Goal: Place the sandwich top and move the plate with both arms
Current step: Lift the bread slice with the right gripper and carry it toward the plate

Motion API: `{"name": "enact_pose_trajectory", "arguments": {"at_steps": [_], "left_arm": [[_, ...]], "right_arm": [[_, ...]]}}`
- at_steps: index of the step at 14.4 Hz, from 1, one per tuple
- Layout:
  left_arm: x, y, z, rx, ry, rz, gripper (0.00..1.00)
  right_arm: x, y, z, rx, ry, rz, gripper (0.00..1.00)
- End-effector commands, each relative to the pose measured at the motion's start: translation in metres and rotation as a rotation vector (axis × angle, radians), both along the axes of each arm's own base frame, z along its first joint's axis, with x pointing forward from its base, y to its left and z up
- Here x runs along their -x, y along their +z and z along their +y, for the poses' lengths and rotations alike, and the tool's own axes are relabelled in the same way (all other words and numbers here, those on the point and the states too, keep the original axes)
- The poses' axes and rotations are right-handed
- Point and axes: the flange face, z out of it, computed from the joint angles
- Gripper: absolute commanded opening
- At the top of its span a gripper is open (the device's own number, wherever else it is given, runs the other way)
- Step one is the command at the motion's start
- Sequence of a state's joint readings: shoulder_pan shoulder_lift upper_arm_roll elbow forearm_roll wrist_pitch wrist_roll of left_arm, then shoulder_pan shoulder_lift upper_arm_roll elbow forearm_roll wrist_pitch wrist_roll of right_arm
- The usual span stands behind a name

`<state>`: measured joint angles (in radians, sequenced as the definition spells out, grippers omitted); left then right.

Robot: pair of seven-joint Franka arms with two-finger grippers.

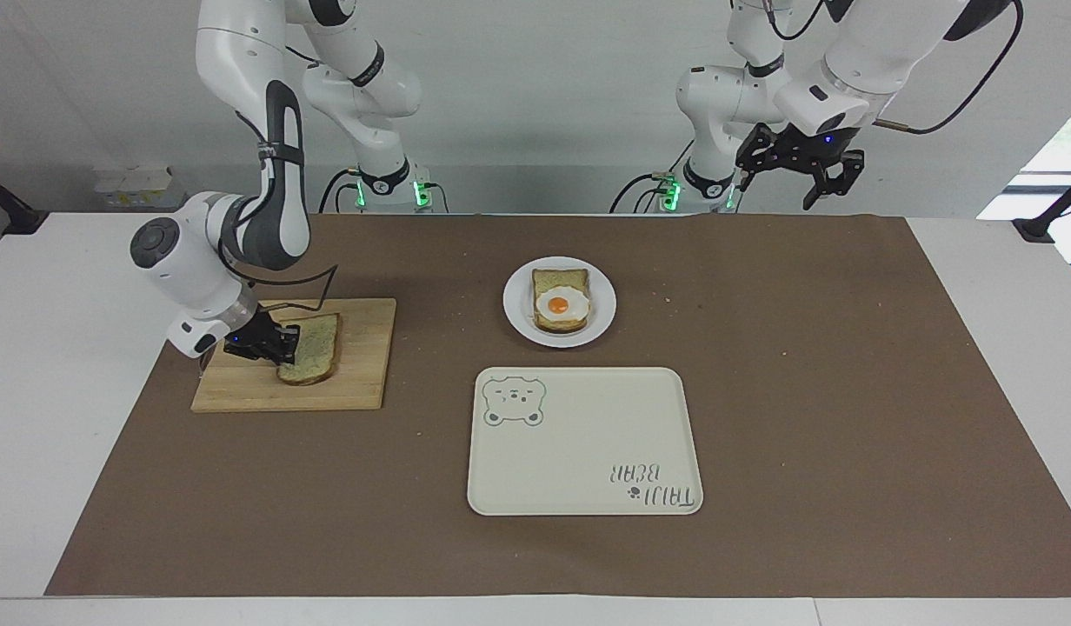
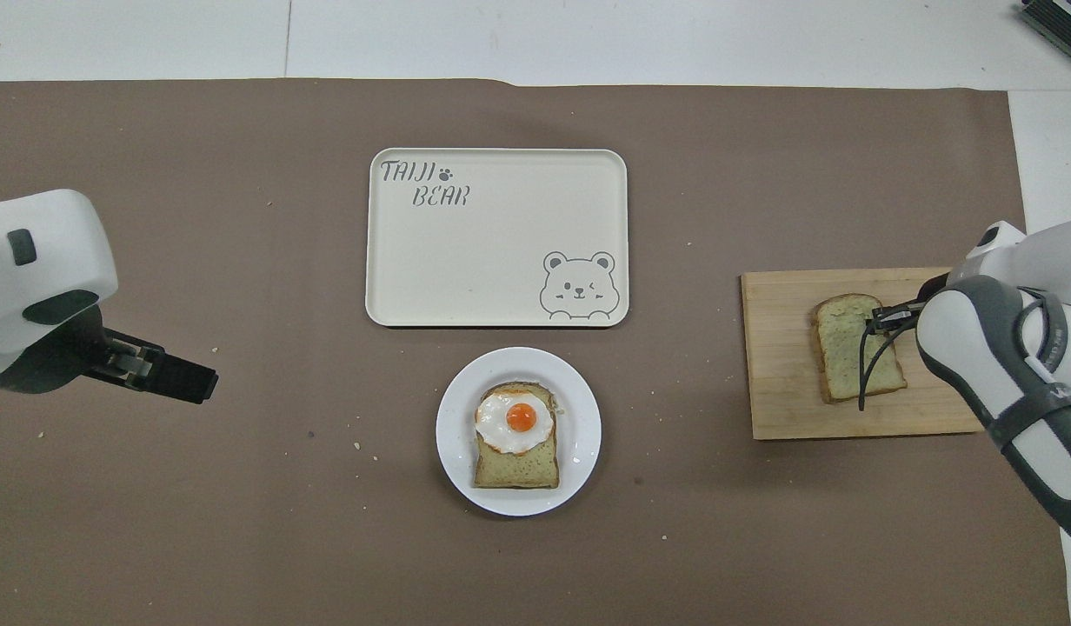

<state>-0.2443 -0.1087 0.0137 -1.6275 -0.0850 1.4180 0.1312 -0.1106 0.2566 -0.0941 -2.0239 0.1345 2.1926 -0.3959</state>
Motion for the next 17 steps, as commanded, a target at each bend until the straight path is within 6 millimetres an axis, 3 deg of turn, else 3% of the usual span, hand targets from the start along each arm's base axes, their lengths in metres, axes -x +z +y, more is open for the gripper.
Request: {"name": "enact_pose_trajectory", "arguments": {"at_steps": [1, 3, 7, 9, 11, 13, 17], "left_arm": [[0.008, 0.000, 0.003, 0.013, 0.005, -0.004, 1.00], [0.008, 0.000, 0.004, 0.013, 0.006, -0.004, 1.00], [0.008, 0.000, 0.005, 0.013, 0.009, -0.004, 1.00], [0.008, 0.000, 0.005, 0.013, 0.009, -0.004, 1.00], [0.008, 0.000, 0.005, 0.013, 0.009, -0.003, 1.00], [0.007, 0.001, 0.006, 0.014, 0.011, -0.006, 1.00], [0.008, 0.001, 0.005, 0.013, 0.009, -0.004, 1.00]], "right_arm": [[-0.005, 0.015, -0.001, -0.018, 0.023, 0.009, 0.00], [-0.006, 0.029, 0.000, -0.025, 0.028, 0.018, 0.00], [-0.015, 0.080, 0.006, -0.050, 0.048, 0.056, 0.00], [-0.018, 0.103, 0.020, -0.058, 0.007, 0.092, 0.00], [-0.022, 0.117, 0.062, -0.083, -0.030, 0.101, 0.00], [-0.026, 0.120, 0.097, -0.149, -0.097, 0.104, 0.00], [-0.023, 0.122, 0.189, -0.181, -0.091, 0.126, 0.00]]}}
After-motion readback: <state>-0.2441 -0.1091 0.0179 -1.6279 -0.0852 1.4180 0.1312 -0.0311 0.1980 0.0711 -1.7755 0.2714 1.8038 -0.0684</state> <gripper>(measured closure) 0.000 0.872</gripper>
